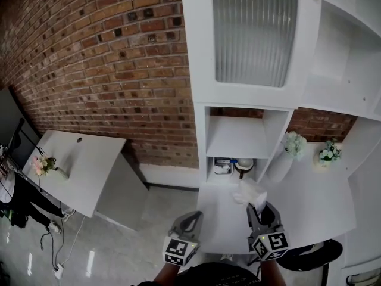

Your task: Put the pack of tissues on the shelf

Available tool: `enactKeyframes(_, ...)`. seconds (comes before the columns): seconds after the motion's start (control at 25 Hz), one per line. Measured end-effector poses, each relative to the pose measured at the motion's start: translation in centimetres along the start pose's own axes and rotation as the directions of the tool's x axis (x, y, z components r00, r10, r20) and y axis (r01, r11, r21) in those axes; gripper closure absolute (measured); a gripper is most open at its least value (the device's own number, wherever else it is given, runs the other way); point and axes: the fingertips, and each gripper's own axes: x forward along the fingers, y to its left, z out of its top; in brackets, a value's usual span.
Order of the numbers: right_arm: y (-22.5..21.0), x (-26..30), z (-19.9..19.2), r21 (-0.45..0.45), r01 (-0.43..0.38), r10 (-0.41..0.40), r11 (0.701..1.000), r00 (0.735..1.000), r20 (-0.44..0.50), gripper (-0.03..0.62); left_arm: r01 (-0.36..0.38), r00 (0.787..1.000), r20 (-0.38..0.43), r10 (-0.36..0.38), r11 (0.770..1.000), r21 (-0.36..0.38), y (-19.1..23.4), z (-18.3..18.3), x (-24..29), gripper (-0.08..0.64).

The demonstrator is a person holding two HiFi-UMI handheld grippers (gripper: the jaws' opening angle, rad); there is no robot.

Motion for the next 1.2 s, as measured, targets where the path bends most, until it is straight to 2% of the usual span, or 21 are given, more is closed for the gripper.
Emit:
enactKeyframes(0.28,-1.0,2.8,2.8,0.011,-0.01,0.009,1.0,0.997,0.072,0.443,0.008,1.0,0.009,-0.008,1.0,0.02,0.0,0.6,1.3,0.549)
enactKeyframes(0.44,-2.5,4.6,4.3,0.063,0.005,-0.012,0.998,0.994,0.111,0.443,0.019,1.0,0.015,-0.02,0.999,0.043,-0.4,1.1,2.3,0.549)
enactKeyframes(0.76,-4.7,7.8,5.8,0.146,-0.005,-0.016,0.989,0.99,0.139,0.443,-0.011,1.0,-0.001,0.011,1.0,0.029,0.4,0.8,3.6,0.549)
enactKeyframes(0.96,-6.3,10.5,5.4,0.243,-0.005,-0.018,0.97,0.995,0.093,0.443,-0.025,1.0,0.0,0.026,0.999,0.023,0.7,1.0,4.7,0.549)
enactKeyframes(1.2,-7.5,12.1,6.5,0.373,-0.077,0.024,0.925,0.989,0.144,0.44,-0.048,0.999,-0.004,0.048,0.999,0.012,1.3,1.0,5.8,0.549)
